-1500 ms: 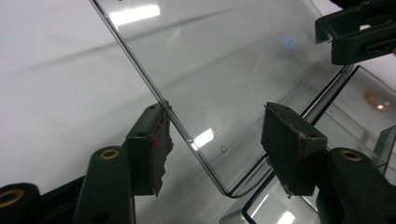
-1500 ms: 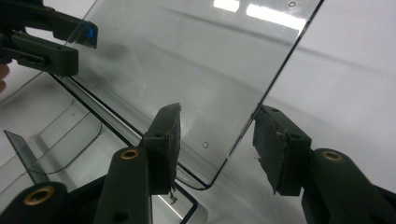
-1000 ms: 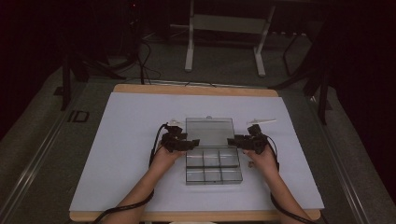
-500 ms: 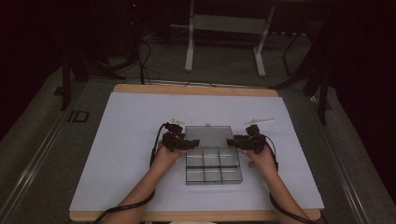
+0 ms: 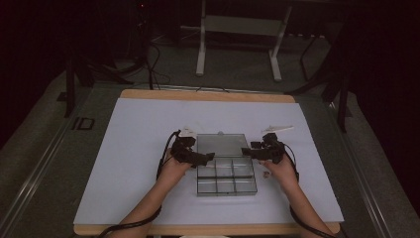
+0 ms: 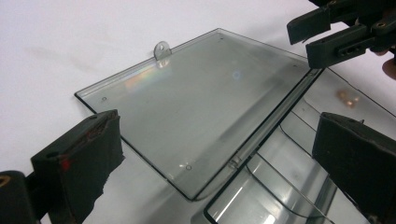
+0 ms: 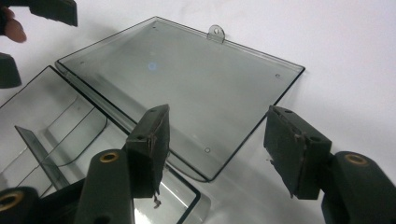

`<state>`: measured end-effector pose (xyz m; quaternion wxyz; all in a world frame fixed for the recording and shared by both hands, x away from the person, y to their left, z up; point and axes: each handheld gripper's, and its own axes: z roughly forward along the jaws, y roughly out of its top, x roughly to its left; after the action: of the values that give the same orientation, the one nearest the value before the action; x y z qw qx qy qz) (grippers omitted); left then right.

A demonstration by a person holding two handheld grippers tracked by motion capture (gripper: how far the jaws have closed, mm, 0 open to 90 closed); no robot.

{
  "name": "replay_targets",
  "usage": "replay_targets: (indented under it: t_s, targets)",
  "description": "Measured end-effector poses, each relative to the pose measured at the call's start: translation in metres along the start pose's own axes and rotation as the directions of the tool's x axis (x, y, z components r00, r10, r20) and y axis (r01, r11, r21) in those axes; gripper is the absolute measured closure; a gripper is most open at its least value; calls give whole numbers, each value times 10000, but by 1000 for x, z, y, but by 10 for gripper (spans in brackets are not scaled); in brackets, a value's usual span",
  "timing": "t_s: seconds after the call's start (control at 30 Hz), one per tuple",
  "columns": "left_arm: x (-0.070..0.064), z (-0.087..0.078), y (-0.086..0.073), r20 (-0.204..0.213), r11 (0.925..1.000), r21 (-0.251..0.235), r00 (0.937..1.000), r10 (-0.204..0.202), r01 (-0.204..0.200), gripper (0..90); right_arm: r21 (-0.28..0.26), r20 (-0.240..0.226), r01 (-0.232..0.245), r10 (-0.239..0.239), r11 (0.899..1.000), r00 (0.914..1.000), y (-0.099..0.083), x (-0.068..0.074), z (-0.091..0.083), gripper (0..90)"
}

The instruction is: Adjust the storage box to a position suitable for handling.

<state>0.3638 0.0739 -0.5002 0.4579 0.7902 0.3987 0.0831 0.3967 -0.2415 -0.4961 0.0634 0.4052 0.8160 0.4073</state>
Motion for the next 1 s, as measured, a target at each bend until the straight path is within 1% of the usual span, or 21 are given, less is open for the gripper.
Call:
replay_targets:
  t_s: [0.1,0.2,0.23,0.33,0.37,0.43,0.47,0.57,0.6,0.67,0.73,0.87,0.93,1.0]
  targets:
    - [-1,-4,-3,-31,9999,-60,9999,139,-139,25,-15,77,246,-246,9997,9997,-1,1,-4,394]
    - [-2,-7,-7,15,9999,-95,9999,133,-132,25,34,270,595,-596,9982,9979,-3,3,-8,383]
    - [-3,-8,-9,60,9999,-98,9999,128,-128,25,66,262,655,-657,9978,9975,-4,3,-9,383]
    - [-5,-11,-12,97,9996,-97,9996,257,-257,25,16,197,680,-680,9977,9975,-7,3,-14,382]
    - [-6,-13,-13,43,9995,-83,9995,311,-310,25,9,168,728,-729,9973,9972,-7,3,-15,379]
    - [-7,-14,-13,32,9994,-113,9994,330,-330,25,-16,240,803,-802,9968,9965,-8,4,-17,375]
    - [-7,-15,-14,126,9992,-167,9992,370,-368,25,-47,280,792,-790,9968,9965,-9,4,-19,375]
    - [-7,-16,-17,117,9990,-209,9991,409,-406,25,-194,230,748,-743,9970,9970,-13,2,-29,374]
    - [-7,-16,-18,131,9986,-153,9987,500,-498,25,-173,200,750,-746,9970,9970,-14,2,-31,369]
    - [-9,-18,-19,118,9979,-120,9979,642,-641,25,-167,251,884,-880,9959,9958,-16,2,-35,363]
    - [-9,-21,-21,129,9975,-283,9978,648,-644,25,-213,255,1020,-1015,9946,9945,-19,2,-39,339]
    - [-8,-27,-25,237,9959,-471,9966,784,-772,25,-243,296,1179,-1171,9927,9927,-27,0,-47,340]
    - [-8,-28,-27,331,9960,-337,9959,839,-828,25,-238,276,1202,-1195,9925,9924,-30,-1,-50,340]
    - [-7,-30,-30,377,9959,-350,9957,842,-829,25,-246,331,1275,-1266,9915,9914,-35,-3,-54,339]
